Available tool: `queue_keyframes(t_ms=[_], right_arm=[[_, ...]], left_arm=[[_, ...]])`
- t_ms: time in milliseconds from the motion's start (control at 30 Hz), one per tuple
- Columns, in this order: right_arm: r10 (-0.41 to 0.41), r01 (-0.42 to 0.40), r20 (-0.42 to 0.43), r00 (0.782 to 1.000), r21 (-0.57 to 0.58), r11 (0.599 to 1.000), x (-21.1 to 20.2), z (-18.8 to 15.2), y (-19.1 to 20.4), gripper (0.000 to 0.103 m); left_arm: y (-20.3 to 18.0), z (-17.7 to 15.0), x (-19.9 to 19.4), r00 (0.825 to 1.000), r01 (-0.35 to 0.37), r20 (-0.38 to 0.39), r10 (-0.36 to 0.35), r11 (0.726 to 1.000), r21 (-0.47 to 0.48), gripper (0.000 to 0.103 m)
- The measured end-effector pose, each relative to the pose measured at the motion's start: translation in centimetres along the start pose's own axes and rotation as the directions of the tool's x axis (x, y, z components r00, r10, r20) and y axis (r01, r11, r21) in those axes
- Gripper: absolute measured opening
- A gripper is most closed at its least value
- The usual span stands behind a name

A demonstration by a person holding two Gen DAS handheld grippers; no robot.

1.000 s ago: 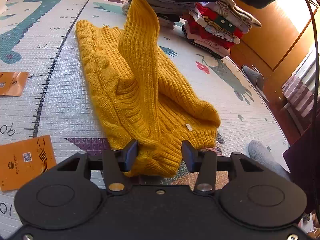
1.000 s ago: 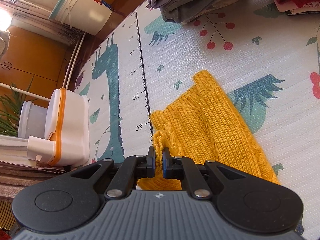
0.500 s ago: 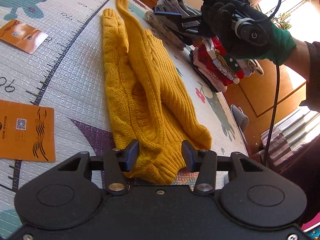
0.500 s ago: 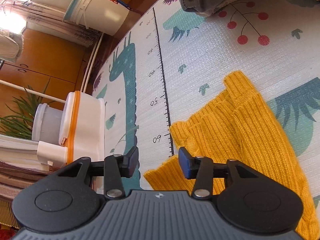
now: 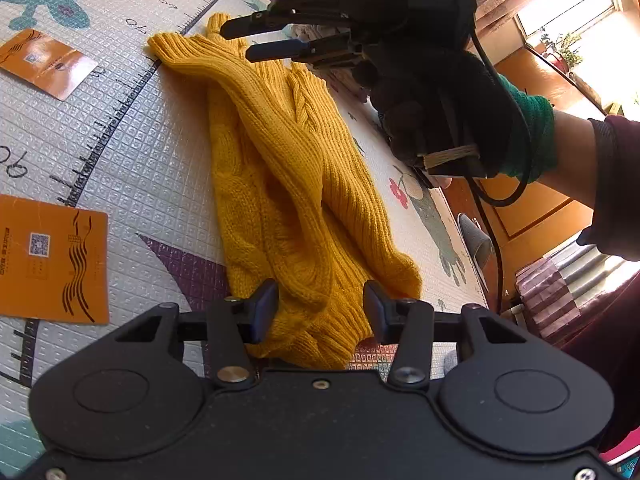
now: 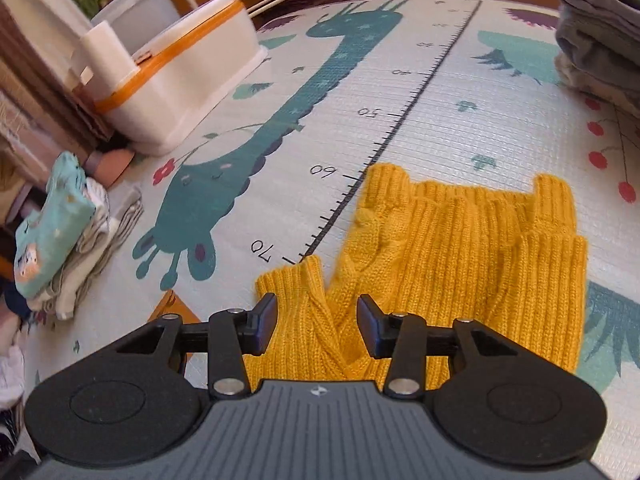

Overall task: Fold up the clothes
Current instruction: 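Withdraw the open right gripper from the folded sweater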

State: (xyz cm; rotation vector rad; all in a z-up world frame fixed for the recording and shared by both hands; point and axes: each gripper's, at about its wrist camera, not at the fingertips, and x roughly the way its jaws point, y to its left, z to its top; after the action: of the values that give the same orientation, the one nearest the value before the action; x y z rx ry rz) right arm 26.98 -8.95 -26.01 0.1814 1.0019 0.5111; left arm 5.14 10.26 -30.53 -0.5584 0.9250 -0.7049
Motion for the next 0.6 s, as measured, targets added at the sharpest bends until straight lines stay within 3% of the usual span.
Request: queue_keyframes(t_ms=[267,367,433,600], right_arm=[[-0.063,0.05,-0.074,0.995,-0.166,0.985,2.8,-0.5,2.1,0.038],[-0.089,0.072,-0.082,0.993,-0.194,0.978,3.2,-1.0,2.3,0.021],[-0.067,0.06,-0.044,0.997,-0.148,0.987,2.2,-0.8,1.8,0.013],[-0.029,0.031,0.076,0.997,-0.025,0.999,-0.9,-0.3,0.1,0.011]], left_arm=[[0.3,0.1,0.1,1.0,0.004,-0.001,-0.004,1.0,0.0,0.045],[0.3,0.2,0.2,1.0,0.002,-0.008,-0.002,1.0,0.001,0.045],[0.4,0.5,0.2,1.0,-0.001,-0.011,0.001,1.0,0.005,0.045],[0.6,0.2,-0.2,1.0,0.002,-0.007,-0.002,1.0,-0.013,0.045]])
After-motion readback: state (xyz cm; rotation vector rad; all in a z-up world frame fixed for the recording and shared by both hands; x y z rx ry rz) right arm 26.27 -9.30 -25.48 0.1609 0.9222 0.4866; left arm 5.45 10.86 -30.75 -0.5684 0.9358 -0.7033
